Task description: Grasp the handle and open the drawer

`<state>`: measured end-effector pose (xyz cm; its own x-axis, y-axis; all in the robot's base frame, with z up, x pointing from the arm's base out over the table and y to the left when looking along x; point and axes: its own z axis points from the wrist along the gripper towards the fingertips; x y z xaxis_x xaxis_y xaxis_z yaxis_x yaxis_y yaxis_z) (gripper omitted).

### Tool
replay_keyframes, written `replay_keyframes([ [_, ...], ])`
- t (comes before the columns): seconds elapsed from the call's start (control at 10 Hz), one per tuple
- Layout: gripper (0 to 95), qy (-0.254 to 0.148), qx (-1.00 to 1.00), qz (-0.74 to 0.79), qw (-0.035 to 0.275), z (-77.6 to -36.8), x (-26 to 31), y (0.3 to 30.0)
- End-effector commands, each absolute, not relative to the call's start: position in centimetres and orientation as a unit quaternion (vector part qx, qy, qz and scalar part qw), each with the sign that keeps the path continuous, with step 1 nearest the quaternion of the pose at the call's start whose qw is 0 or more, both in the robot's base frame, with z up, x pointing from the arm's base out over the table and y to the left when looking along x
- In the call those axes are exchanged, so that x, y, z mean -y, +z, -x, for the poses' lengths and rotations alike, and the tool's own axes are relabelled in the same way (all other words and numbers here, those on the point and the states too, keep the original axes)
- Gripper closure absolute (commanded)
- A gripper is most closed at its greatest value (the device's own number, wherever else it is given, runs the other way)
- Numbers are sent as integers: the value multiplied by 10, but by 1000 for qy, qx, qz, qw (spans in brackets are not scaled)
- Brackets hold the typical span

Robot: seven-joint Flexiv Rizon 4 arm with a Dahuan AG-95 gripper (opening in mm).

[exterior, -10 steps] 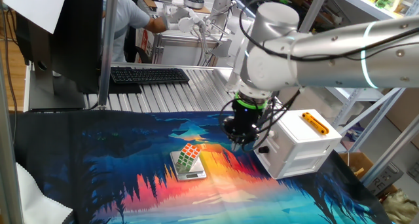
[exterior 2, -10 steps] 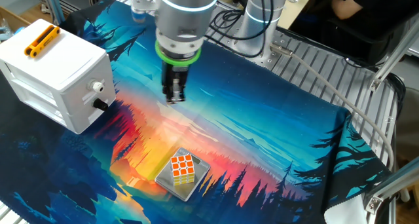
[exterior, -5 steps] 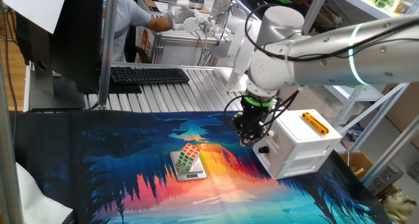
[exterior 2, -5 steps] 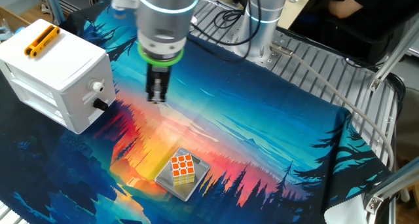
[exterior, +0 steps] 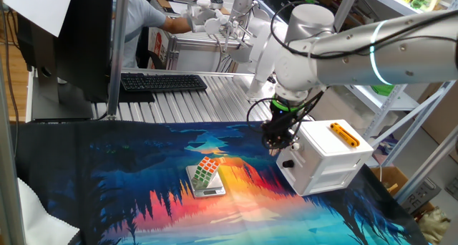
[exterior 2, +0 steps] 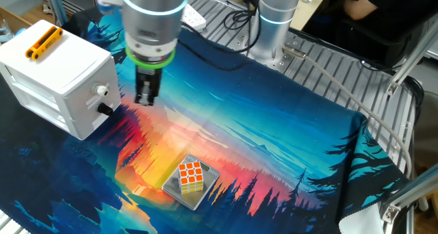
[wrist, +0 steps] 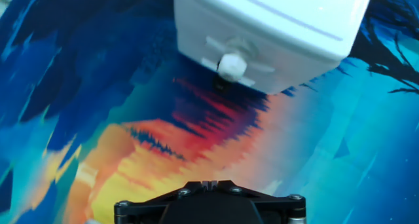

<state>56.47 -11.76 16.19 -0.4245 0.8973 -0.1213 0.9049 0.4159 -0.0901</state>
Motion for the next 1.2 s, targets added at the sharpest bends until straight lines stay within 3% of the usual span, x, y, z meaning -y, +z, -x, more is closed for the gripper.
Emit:
replay_keyframes([
  [0.1,760,-67,-827,-557,26,-571,127,167],
  [0.2,760,-61,-823,-564,20,-574,133,169],
  [0.3,950,-47,-811,-583,9,-578,141,170],
  [0.8,950,-45,-793,-608,9,-593,168,169],
  [0.9,760,-43,-791,-610,7,-594,171,170],
  [1.2,760,-36,-744,-667,11,-594,177,167],
])
